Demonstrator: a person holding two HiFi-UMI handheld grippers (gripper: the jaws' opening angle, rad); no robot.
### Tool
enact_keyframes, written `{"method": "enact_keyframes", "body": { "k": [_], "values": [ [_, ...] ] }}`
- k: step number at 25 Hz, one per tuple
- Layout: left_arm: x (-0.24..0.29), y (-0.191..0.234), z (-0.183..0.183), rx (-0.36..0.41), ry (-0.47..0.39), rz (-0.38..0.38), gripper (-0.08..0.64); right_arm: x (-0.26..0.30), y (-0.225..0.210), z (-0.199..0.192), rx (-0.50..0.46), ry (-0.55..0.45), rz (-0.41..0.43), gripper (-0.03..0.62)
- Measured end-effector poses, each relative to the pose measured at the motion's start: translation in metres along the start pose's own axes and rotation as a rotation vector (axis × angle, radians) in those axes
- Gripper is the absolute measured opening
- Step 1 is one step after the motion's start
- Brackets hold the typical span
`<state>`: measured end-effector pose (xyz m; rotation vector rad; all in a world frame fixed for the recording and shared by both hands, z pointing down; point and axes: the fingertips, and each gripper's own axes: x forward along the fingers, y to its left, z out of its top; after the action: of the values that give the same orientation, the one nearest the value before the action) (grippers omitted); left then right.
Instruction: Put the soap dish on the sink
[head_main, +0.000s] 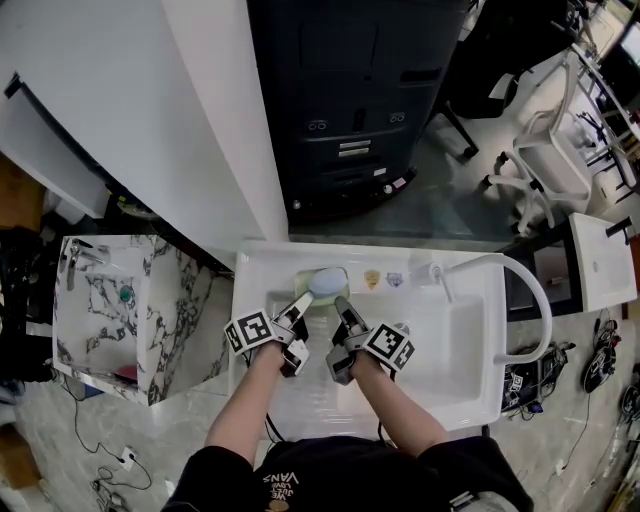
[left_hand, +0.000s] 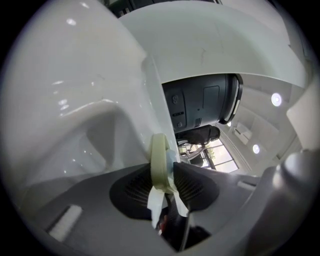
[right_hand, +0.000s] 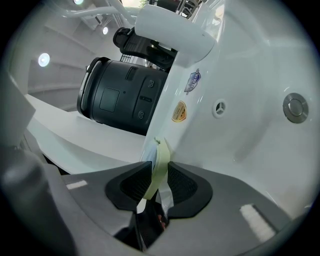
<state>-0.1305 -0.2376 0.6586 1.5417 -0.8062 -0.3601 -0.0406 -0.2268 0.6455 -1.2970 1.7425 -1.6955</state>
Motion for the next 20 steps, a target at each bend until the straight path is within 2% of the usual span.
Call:
{"method": "enact_keyframes", "body": {
  "k": [7,20],
  "values": [
    [0.001,0.001,0.002,-0.03,-0.022,0.009,0.173,0.005,-0.001,0.003,0.001,-0.012,-0.012,0.092],
    [-0.028,0.004,0.002,-0.002,-0.063,0.038,0.175,0.008,-0.008,0.0,0.038,-0.032,-0.051,0.087]
  ]
}}
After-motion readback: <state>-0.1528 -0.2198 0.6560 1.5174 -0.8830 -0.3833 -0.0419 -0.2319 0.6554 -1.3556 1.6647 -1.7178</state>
